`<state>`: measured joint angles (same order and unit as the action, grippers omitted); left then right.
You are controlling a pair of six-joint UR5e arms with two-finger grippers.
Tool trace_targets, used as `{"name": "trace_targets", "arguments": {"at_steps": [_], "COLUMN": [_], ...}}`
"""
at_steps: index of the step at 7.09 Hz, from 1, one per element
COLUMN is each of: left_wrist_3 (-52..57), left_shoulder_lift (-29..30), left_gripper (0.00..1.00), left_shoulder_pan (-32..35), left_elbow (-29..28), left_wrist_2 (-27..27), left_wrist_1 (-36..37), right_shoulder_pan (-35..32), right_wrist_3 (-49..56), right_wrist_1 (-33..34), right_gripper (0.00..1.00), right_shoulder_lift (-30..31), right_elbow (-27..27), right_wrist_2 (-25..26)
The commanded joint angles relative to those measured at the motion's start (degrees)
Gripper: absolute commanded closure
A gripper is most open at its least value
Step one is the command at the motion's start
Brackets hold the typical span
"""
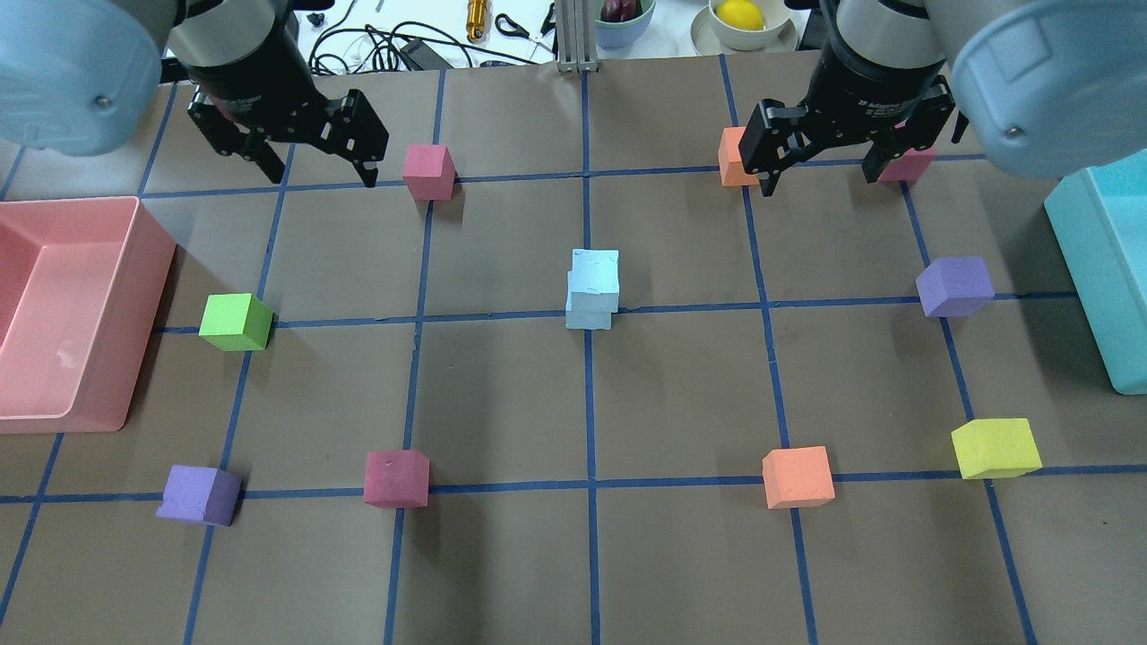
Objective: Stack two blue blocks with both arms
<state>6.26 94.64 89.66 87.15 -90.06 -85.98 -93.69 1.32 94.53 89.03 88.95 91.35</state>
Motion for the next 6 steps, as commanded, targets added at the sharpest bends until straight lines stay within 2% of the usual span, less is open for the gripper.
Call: {"name": "trace_targets", "arguments": {"at_steps": [1,6], "left_wrist_3": [1.73,0.25], "left_shoulder_lift": [-2.44,-3.85], "left_gripper": [0.00,0.00], "left_shoulder_pan": [-2.37,-2.48], "left_elbow": [2.85,2.32], "left_wrist_2": [-0.03,0.23], "left_wrist_1": [3.79,3.01], "right_shoulder_pan": [0.00,-0.09], "right_wrist_3": [0.00,0.00], "right_wrist_1": [0.04,0.13], "right_gripper": [0.00,0.00], "right_shoulder_lift": [0.00,0.00], "right_elbow": [0.00,0.09], "right_wrist_2": [-0.03,-0.12]}}
